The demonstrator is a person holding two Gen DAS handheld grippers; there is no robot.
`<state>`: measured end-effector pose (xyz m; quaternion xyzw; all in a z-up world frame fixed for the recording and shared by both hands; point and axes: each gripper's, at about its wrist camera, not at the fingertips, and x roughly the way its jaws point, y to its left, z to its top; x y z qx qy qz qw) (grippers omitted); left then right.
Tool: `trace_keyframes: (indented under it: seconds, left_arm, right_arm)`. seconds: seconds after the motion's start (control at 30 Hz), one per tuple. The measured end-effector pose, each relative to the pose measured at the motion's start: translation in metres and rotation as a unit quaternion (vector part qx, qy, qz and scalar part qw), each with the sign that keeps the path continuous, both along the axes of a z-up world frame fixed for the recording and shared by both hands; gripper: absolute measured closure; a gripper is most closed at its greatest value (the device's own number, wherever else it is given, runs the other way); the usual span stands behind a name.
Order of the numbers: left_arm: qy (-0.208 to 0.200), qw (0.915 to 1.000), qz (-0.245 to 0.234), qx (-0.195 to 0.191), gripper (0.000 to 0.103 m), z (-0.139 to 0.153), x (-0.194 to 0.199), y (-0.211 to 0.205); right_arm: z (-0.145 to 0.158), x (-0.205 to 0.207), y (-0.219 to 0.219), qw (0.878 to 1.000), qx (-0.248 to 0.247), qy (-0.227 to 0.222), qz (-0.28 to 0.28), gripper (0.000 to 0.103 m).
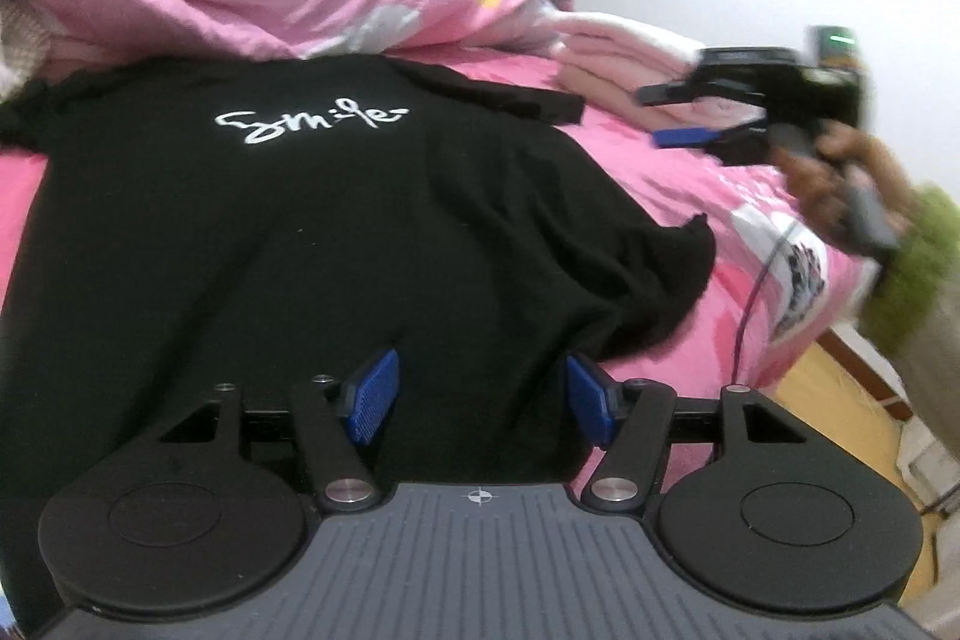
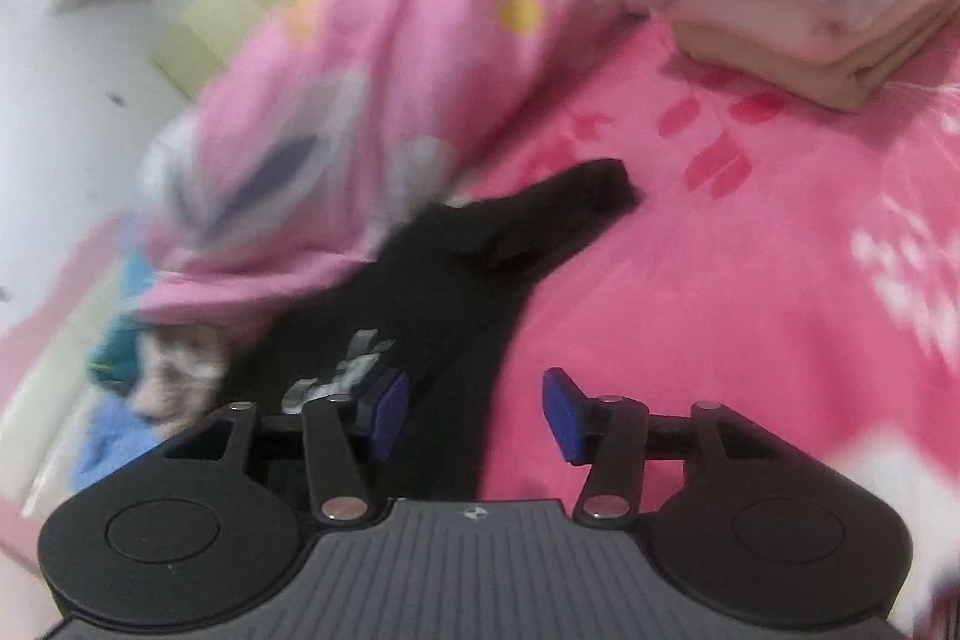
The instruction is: Fold clothes
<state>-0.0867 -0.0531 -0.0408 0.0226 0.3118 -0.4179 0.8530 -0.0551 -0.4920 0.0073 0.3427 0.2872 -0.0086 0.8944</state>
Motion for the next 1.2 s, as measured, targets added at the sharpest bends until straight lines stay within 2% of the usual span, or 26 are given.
trace_keyframes:
  seconds: [0.17, 0.23, 0.3, 0.37, 0.4, 0.47, 0.53, 0.67, 0.8, 0.87, 0.93, 1.0, 1.03, 1.07, 1.13, 1.2]
  left_arm:
    - [0.001, 0.9999, 0.012, -0.002, 0.041, -0.002, 0.003, -0.001]
    - [0.001, 0.9999, 0.011, -0.002, 0.041, -0.002, 0.003, -0.001]
    - [0.001, 1.0000, 0.009, 0.001, 0.041, -0.002, 0.004, -0.001]
    - [0.001, 1.0000, 0.007, 0.003, 0.041, -0.002, 0.004, -0.002]
    - [0.001, 1.0000, 0.006, 0.004, 0.041, -0.002, 0.004, -0.002]
    - [0.000, 1.0000, 0.004, 0.006, 0.041, -0.002, 0.004, -0.002]
    - [-0.001, 1.0000, 0.001, 0.007, 0.041, -0.002, 0.004, -0.002]
    - [-0.002, 0.9999, -0.004, 0.011, 0.041, -0.001, 0.004, -0.002]
    - [-0.002, 0.9998, -0.004, 0.018, 0.041, -0.001, 0.002, -0.003]
    - [-0.005, 0.9997, -0.004, 0.024, 0.041, 0.000, 0.002, -0.005]
    - [-0.006, 0.9996, -0.003, 0.027, 0.041, 0.000, 0.002, -0.006]
    - [-0.007, 0.9996, -0.003, 0.027, 0.041, 0.000, 0.002, -0.006]
    - [-0.006, 0.9996, -0.003, 0.026, 0.041, -0.001, 0.003, -0.006]
    - [-0.005, 0.9997, -0.004, 0.025, 0.041, -0.001, 0.004, -0.006]
    - [-0.002, 0.9998, -0.005, 0.020, 0.041, -0.002, 0.006, -0.005]
    - [0.000, 0.9998, -0.007, 0.017, 0.041, -0.002, 0.007, -0.004]
  right_arm:
    - [-0.023, 0.086, -0.043, 0.995, 0.057, 0.059, -0.055, 0.044]
    - [-0.029, 0.110, -0.051, 0.994, 0.069, 0.071, -0.050, 0.046]
    - [-0.037, 0.130, -0.056, 0.992, 0.094, 0.079, -0.036, 0.059]
    - [-0.043, 0.145, -0.056, 0.990, 0.109, 0.092, -0.012, 0.084]
    - [-0.043, 0.150, -0.055, 0.990, 0.104, 0.093, -0.008, 0.090]
    - [-0.043, 0.156, -0.054, 0.991, 0.097, 0.088, -0.003, 0.097]
    - [-0.040, 0.160, -0.061, 0.991, 0.114, 0.066, -0.011, 0.100]
    - [-0.035, 0.168, -0.076, 0.989, 0.146, 0.020, -0.025, 0.100]
    - [-0.042, 0.178, -0.103, 0.981, 0.178, -0.019, -0.078, 0.100]
    - [-0.044, 0.184, -0.117, 0.977, 0.175, -0.042, -0.117, 0.100]
    - [-0.049, 0.184, -0.132, 0.969, 0.188, -0.051, -0.154, 0.098]
    - [-0.055, 0.181, -0.145, 0.960, 0.211, -0.050, -0.177, 0.087]
    - [-0.057, 0.179, -0.152, 0.955, 0.222, -0.050, -0.189, 0.068]
    - [-0.053, 0.174, -0.149, 0.961, 0.211, -0.050, -0.174, 0.060]
    - [-0.045, 0.164, -0.142, 0.970, 0.188, -0.049, -0.143, 0.060]
    - [-0.035, 0.148, -0.132, 0.980, 0.174, -0.040, -0.085, 0.060]
